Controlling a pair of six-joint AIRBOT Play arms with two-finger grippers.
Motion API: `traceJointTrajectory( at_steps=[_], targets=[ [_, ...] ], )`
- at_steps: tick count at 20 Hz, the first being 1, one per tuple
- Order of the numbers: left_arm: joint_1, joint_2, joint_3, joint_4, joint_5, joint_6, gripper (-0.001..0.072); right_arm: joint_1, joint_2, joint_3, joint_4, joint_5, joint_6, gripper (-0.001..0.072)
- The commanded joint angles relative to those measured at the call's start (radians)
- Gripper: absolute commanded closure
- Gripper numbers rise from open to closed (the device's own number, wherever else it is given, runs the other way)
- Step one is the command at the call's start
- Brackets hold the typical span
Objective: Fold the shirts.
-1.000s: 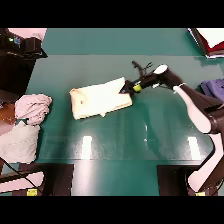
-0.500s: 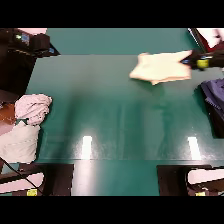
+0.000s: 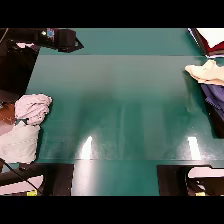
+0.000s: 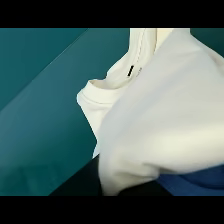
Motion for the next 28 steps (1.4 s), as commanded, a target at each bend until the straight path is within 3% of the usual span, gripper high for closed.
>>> traceJointTrajectory(
  at_steps=[1, 9, 17, 23, 24, 26, 27, 28],
  targets=[
    [-0.019, 0.000, 0.000, 0.019, 0.017, -0.001, 0.0682, -0.061, 0.030, 0.002, 0.122, -0.040, -0.017, 0.0693],
    [-0.020, 0.000, 0.000, 0.023, -0.028, 0.001, 0.0682, -0.131, 0.218, 0.001, 0.119, 0.035, -0.043, 0.0693],
    [-0.019, 0.000, 0.000, 0.036, -0.076, 0.027, 0.0682, -0.167, 0.270, -0.025, -0.398, 0.346, 0.043, 0.0692],
    [-0.020, 0.000, 0.000, 0.036, -0.127, 0.064, 0.0682, -0.173, 0.366, -0.254, -0.740, 0.406, 0.104, 0.0678],
    [-0.020, 0.000, 0.000, 0.035, -0.127, 0.072, 0.0682, -0.173, 0.385, -0.289, -0.798, 0.401, 0.118, 0.0587],
    [-0.020, 0.000, 0.000, 0.035, -0.128, 0.079, 0.0682, -0.173, 0.422, -0.340, -0.879, 0.399, 0.126, 0.0232],
    [-0.020, 0.000, 0.000, 0.035, -0.128, 0.079, 0.0682, -0.173, 0.439, -0.361, -0.892, 0.396, 0.127, 0.0183],
    [-0.020, 0.000, 0.000, 0.035, -0.128, 0.079, 0.0682, -0.173, 0.451, -0.371, -0.887, 0.396, 0.138, 0.0183]
  ],
)
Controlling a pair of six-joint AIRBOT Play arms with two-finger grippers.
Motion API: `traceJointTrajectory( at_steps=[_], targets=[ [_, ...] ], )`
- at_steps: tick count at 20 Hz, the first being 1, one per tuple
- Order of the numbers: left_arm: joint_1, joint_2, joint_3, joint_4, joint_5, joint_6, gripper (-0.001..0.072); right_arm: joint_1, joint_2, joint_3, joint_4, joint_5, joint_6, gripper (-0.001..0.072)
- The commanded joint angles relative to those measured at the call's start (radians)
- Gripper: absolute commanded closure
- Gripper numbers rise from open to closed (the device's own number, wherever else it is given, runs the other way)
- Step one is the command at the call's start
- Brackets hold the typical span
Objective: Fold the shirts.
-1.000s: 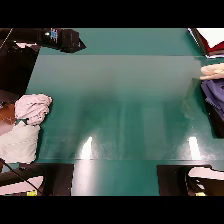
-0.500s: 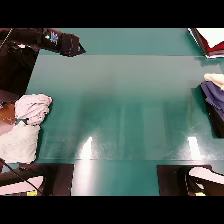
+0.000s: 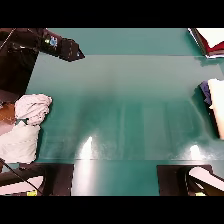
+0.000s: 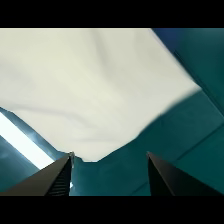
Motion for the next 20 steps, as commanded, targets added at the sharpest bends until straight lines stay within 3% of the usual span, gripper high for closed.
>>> traceJointTrajectory(
  at_steps=[1, 3, 7, 8, 11, 20],
  targets=[
    [-0.001, 0.000, 0.000, 0.000, -0.006, 0.010, 0.0682, 0.001, 0.053, -0.067, -0.109, 0.009, 0.048, 0.0184],
    [-0.001, 0.000, 0.000, 0.000, 0.001, 0.010, 0.0682, 0.019, 0.059, -0.049, -0.071, 0.027, 0.102, 0.0185],
    [0.000, 0.000, 0.000, -0.002, 0.003, 0.007, 0.0682, 0.089, 0.060, 0.034, 0.116, 0.047, 0.108, 0.0191],
    [0.000, 0.000, 0.000, -0.002, 0.007, 0.007, 0.0682, 0.117, 0.060, 0.060, 0.162, 0.048, 0.108, 0.0242],
    [0.000, 0.000, 0.000, -0.002, 0.008, 0.007, 0.0682, 0.232, 0.060, 0.139, 0.213, 0.056, 0.106, 0.0693],
    [0.000, 0.001, 0.000, -0.002, 0.008, 0.007, 0.0682, 0.504, 0.060, 0.202, 0.196, 0.041, 0.081, 0.0690]
  ],
)
